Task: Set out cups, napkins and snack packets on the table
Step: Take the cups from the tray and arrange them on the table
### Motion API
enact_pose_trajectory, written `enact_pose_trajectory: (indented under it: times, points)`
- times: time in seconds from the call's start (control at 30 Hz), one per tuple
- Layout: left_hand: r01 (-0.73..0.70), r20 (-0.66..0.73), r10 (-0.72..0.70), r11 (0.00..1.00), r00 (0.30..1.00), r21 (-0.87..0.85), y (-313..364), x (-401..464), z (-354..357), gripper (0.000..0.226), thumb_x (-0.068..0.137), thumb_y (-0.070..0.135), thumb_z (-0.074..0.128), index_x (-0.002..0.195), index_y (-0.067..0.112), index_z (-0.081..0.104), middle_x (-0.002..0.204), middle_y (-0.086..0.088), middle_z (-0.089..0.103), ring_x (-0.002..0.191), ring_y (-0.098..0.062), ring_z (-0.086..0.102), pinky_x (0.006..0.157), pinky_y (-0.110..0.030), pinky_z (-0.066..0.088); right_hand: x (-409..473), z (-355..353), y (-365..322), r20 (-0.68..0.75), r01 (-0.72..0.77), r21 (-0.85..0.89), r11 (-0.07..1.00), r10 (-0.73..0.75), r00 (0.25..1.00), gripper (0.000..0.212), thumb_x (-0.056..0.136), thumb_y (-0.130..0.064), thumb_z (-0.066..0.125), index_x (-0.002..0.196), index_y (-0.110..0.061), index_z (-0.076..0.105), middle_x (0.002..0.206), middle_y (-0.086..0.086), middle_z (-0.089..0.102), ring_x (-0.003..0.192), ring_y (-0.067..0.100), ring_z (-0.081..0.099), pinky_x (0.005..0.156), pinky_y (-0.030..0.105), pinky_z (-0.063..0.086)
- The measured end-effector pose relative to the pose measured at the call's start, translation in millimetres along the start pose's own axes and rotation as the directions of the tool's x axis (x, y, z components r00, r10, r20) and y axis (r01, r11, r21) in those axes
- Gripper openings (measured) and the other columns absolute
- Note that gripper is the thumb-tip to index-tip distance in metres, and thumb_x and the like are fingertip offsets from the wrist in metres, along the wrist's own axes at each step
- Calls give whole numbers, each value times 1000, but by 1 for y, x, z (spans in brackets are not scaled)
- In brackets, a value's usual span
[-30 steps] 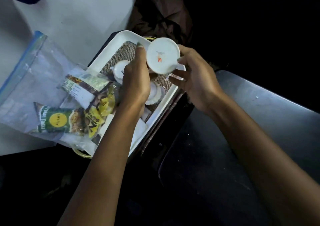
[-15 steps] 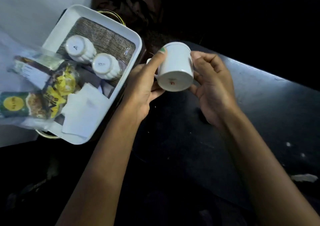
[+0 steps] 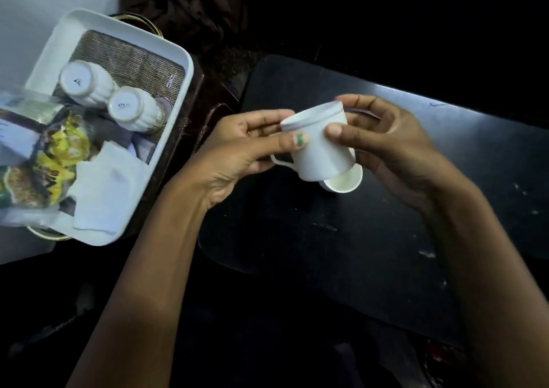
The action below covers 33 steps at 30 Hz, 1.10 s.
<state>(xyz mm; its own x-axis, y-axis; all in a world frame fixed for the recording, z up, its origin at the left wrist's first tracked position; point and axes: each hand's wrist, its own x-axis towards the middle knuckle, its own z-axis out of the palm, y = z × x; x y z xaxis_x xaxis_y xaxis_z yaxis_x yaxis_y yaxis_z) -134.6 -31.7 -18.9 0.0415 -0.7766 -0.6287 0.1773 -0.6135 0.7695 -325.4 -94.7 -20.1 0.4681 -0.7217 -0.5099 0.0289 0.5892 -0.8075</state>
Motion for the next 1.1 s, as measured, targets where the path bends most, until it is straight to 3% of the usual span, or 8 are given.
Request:
enact_pose_trajectory:
  times: [0.17,0.27,0.37,0.43,0.53,0.63,0.73,1.1]
  points:
    - [-79,110,71,994,991,76,-13,-3,38,65,58,12,82,119,15,61,109,3,71,101,-6,67,79,-17,54,-26,-39,-4,28,7,-337,941,3,1000,80,46,-22,81,121,-19,55,111,-5,66,96,3,67,78,14,54]
    - [-139,170,95,953,981,270,-23,-1,63,71,58,3,85,123,17,59,115,5,67,105,-4,64,91,-22,52,-43,-56,-2,44,-14,-618,786,53,998,93,48,-25,85,133,-25,47,119,-13,57,100,-8,61,76,1,46]
    - [-221,227,124,853,966,474,-34,3,89,71,56,6,87,120,20,59,117,6,63,107,-6,61,96,-26,49,-61,-70,9,19,-13,-767,641,43,999,82,54,-20,87,124,-41,51,120,-15,49,109,6,53,82,9,44]
    - [-270,253,152,795,955,544,-45,5,107,68,56,10,86,116,23,58,117,7,61,106,-4,58,94,-21,47,-72,-76,18,21,28,-792,610,-18,1000,57,54,-24,82,103,-39,58,102,-30,50,108,13,47,86,23,45]
    - [-279,246,162,768,956,576,-65,5,129,67,59,12,85,116,27,53,120,7,57,106,-2,54,90,-11,42,-83,-89,36,-22,36,-821,569,-95,995,60,50,-27,76,107,-19,63,88,-31,45,102,16,43,85,25,41]
    - [-291,224,191,735,956,613,-85,6,148,67,63,7,80,120,23,50,122,5,52,110,-9,51,94,-20,42,-85,-104,56,-100,-33,-837,547,-94,991,70,57,-18,78,123,-19,54,107,-12,45,105,9,41,77,10,33]
    - [-311,196,243,693,950,650,-98,11,163,64,66,4,77,123,18,50,123,1,52,112,-20,50,100,-36,41,-82,-114,74,-146,-53,-842,537,-132,980,67,67,-7,77,128,-16,51,126,7,49,109,14,48,83,18,32]
    - [-312,174,279,592,944,743,-118,36,182,66,73,0,70,133,13,46,130,-6,53,122,-21,42,110,-47,30,-67,-134,113,-241,-44,-812,581,-266,933,62,70,1,70,127,-13,53,125,7,58,115,22,54,87,25,37]
